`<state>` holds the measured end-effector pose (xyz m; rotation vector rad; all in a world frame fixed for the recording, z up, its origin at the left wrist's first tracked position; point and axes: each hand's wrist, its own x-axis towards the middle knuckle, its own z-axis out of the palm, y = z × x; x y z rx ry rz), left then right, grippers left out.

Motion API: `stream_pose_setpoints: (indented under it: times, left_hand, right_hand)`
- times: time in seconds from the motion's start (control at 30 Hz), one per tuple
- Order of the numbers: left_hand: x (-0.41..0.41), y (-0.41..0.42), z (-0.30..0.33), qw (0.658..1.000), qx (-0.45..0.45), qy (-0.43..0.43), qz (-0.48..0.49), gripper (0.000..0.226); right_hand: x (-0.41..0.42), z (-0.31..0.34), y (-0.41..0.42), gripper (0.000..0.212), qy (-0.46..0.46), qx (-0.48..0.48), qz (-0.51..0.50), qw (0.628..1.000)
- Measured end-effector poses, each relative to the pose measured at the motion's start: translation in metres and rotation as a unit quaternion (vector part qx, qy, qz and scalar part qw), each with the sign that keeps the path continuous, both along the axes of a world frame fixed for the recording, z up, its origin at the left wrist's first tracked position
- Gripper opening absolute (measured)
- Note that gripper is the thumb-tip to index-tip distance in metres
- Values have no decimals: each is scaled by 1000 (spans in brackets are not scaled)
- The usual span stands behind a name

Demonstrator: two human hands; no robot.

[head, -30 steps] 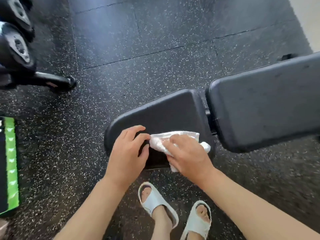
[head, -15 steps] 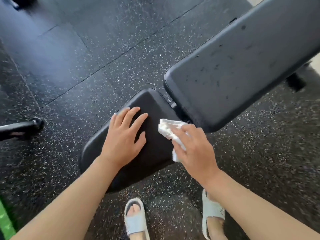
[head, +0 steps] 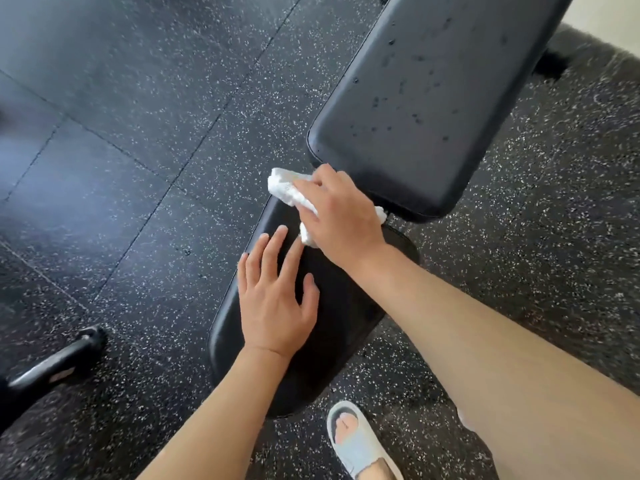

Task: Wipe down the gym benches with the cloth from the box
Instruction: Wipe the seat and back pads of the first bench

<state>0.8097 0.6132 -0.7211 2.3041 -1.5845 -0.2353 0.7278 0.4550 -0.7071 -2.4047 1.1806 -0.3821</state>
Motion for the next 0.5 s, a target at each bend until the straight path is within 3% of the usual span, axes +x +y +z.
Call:
stream_pose_setpoints:
  times: [0.17,0.27,0.5]
  left_hand:
    - [-3,0,2,1000,12,-6,10,58]
    - [-2,1,-2,1000,14,-13,7,58]
    - [0,1,-10,1000,6,-24,1,59]
  right_hand:
    - [-95,-5,49,30,-11,-40,-47,998]
    - [-139,-11,80,39,-36,-17,-67,997]
    - [-87,-8,40,23,-25,-9,-107,994]
